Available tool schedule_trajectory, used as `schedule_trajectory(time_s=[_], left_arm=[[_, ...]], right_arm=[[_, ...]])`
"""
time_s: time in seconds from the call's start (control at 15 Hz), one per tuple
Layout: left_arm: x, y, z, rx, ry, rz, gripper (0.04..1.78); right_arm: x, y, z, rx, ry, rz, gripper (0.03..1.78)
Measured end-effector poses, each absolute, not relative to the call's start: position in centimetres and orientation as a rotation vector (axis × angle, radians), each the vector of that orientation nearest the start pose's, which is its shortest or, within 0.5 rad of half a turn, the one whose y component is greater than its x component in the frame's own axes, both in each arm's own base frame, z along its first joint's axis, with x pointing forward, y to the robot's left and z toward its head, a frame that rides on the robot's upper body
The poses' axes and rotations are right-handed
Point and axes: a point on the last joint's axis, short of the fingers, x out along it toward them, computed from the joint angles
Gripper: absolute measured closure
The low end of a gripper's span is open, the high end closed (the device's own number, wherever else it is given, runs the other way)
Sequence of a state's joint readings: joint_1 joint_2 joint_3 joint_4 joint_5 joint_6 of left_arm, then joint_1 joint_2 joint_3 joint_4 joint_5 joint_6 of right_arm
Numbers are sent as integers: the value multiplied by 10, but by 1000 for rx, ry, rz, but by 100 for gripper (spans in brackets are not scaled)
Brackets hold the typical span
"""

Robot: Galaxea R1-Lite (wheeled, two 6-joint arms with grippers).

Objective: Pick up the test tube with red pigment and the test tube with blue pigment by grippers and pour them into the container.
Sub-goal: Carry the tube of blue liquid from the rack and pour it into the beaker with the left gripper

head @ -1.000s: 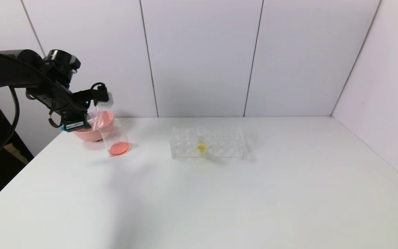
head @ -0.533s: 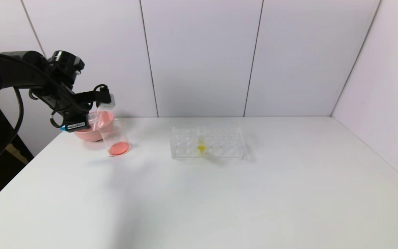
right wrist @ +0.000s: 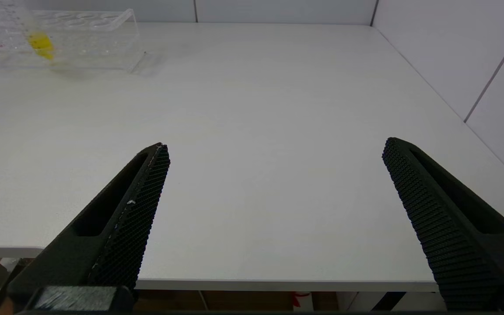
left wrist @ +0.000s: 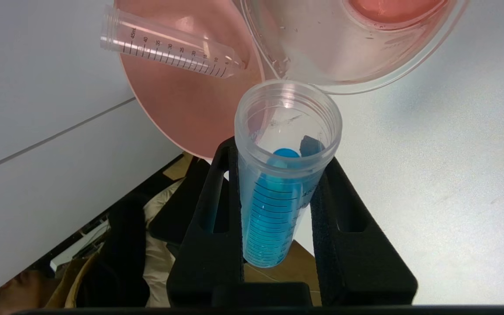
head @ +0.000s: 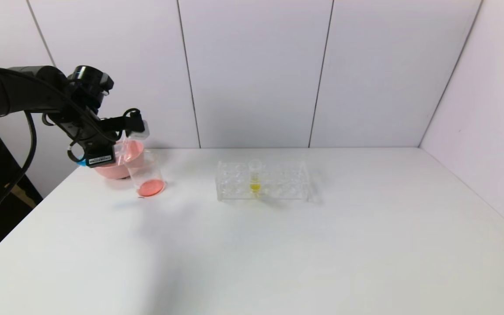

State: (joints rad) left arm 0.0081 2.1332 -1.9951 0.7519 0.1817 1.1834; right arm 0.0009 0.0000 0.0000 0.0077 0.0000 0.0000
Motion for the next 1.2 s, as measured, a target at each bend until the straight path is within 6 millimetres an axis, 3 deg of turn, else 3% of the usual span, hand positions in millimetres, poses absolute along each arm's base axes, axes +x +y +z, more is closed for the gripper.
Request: schedule_trajectory(time_s=[1.2], left_arm=[[409,-2,223,1199,926,-320,136]], right_arm=[[-23,0,75,0,8,1,4]])
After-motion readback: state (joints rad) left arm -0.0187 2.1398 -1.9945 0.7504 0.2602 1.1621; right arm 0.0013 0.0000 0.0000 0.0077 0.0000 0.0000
